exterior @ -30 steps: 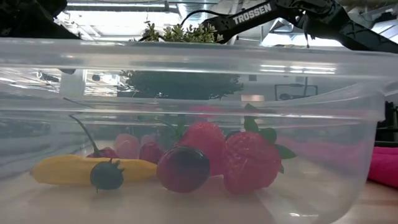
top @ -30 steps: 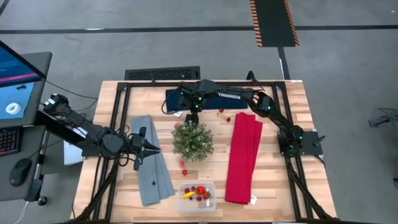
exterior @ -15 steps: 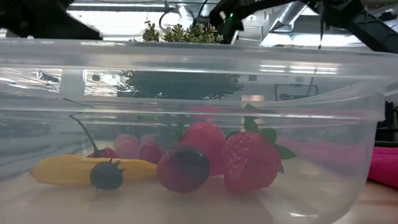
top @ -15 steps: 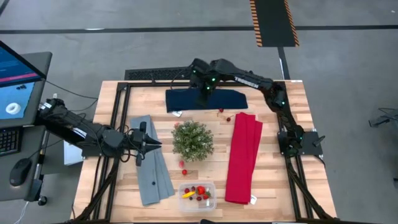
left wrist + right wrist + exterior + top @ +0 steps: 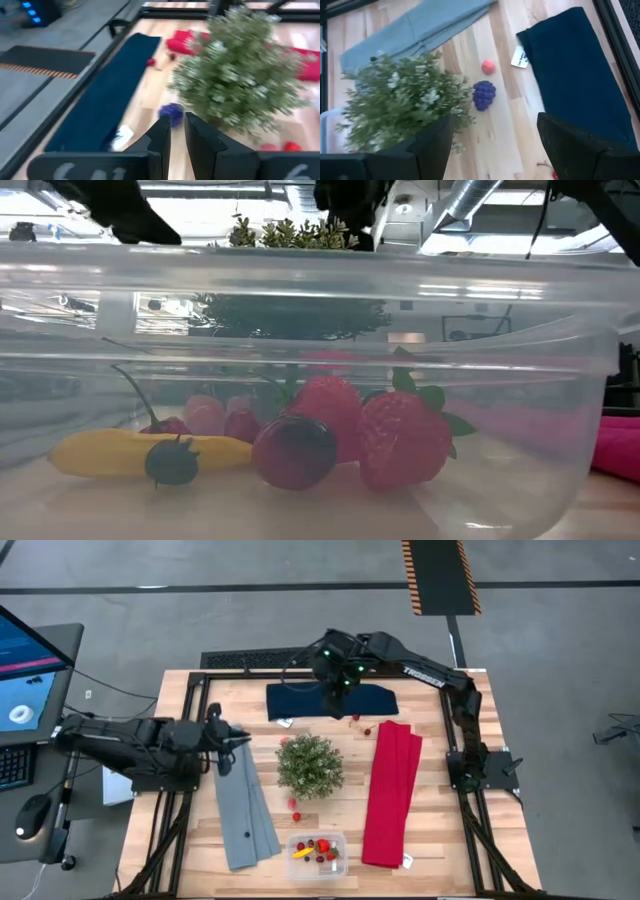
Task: Pick and placing Produce into tupperware
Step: Put the grapes into the transparent container
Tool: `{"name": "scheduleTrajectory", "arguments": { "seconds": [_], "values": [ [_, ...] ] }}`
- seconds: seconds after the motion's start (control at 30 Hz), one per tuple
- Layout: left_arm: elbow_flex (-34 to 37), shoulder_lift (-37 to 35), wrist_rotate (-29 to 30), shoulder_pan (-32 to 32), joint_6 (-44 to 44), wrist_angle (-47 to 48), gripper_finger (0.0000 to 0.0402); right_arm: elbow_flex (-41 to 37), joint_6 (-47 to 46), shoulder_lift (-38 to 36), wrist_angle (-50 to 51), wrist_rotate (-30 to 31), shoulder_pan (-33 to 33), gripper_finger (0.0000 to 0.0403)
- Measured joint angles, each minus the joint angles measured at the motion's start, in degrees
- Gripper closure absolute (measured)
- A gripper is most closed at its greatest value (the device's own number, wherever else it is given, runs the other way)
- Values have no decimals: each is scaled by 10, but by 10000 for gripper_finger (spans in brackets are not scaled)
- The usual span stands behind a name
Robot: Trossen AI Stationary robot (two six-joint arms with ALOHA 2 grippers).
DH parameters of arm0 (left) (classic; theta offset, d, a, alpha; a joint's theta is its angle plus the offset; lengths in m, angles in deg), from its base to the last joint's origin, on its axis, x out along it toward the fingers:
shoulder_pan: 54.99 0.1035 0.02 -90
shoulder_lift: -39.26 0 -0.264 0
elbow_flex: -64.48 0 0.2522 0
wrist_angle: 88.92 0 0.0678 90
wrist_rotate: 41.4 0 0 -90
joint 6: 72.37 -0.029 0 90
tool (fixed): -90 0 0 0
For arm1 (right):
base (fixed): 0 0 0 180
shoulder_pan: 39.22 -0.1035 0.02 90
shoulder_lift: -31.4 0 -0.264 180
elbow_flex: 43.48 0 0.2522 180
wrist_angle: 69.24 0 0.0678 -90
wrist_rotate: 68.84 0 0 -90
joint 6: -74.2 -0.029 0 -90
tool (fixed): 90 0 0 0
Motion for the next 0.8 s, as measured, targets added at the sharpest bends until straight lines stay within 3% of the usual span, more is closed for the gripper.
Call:
{"name": "scheduleTrajectory", "arguments": {
  "seconds": [0.4, 0.53, 0.63, 0.8],
  "values": [
    [-81, 140, -98, 173, -68, 59, 365, 0, -17, -101, -3, 2, -73, 92],
    [-82, 194, -113, 208, -89, 71, 396, 0, -30, -122, 12, 41, -91, 92],
    [-82, 231, -150, 223, -121, 62, 400, 0, -32, -124, 20, 73, -103, 92],
    [-82, 302, -216, 248, -127, 51, 401, -2, -36, -117, 28, 78, -121, 92]
  ]
}}
